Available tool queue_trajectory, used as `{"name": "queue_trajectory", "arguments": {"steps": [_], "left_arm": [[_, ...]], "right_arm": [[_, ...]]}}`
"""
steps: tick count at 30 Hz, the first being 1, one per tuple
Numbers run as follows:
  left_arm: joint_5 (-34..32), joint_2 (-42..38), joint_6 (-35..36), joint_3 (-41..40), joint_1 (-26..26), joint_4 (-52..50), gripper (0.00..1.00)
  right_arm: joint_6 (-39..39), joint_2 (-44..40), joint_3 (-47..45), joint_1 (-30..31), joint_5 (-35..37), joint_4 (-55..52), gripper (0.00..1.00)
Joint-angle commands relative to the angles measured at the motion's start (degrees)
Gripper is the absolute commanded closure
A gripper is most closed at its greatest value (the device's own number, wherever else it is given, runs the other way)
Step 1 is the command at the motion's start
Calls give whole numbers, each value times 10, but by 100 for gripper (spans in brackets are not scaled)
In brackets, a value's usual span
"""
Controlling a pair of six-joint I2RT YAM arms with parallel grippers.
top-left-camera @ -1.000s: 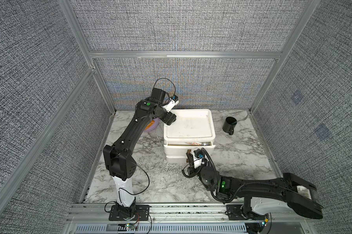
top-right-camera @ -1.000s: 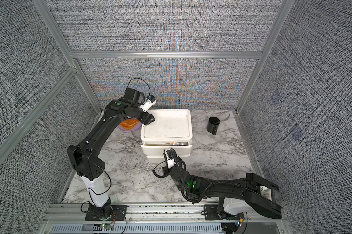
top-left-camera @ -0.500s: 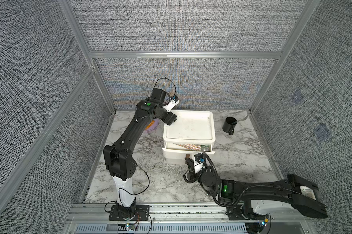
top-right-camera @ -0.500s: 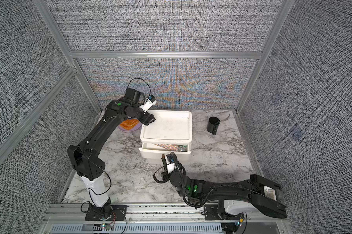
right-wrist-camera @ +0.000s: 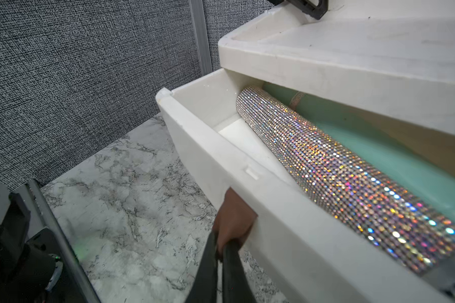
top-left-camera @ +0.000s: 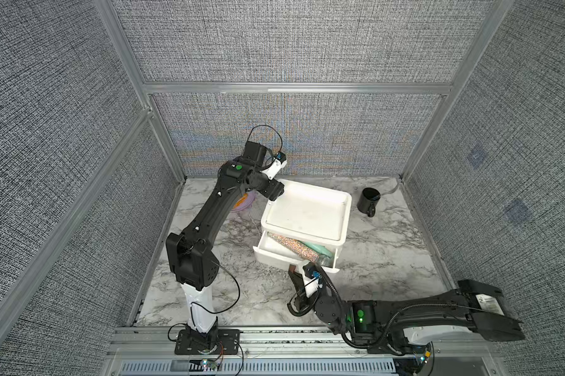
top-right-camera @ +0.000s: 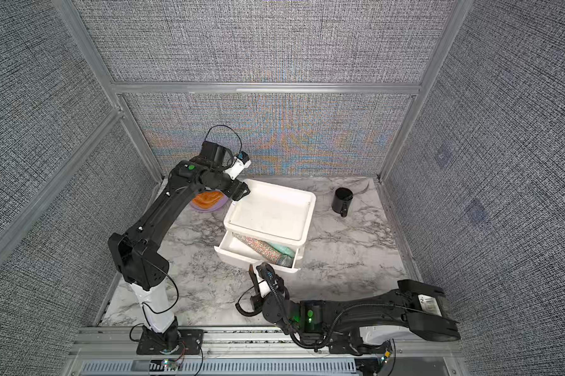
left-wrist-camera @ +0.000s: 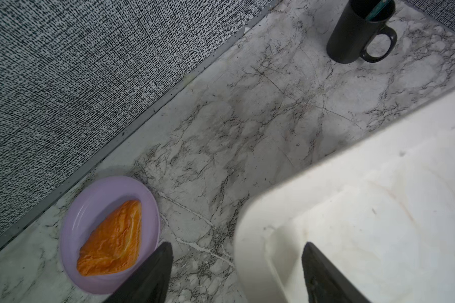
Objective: Take the microphone out of the drawer
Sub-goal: Open the drawer in the storage box.
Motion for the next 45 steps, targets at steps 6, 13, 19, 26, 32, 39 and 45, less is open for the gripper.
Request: {"name": "queue_trajectory", "arguments": {"steps": [6, 13, 19, 26, 32, 39, 45], "left_arm": [[2, -12, -14, 11, 0, 18, 21], [-32, -30, -25, 51, 0, -19, 15], [-58, -80, -65, 38, 7, -34, 8], [-59, -228, -111, -124, 7, 3, 1], [-27, -344, -150, -224, -10, 2, 0], [-49, -406, -185, -257, -98, -33, 0], [-12, -424, -232, -313, -145, -15, 0]], "right_arm": [[-73, -26, 41, 5, -151, -71, 61], [-142, -113, 103, -27, -340, -206, 18], [-138, -209, 164, -88, -383, -301, 12], [-135, -253, 243, -212, -353, -405, 2], [-138, -199, 293, -378, -403, -463, 2], [-170, -140, 315, -523, -497, -433, 2], [-185, -73, 349, -616, -538, -421, 2]]}}
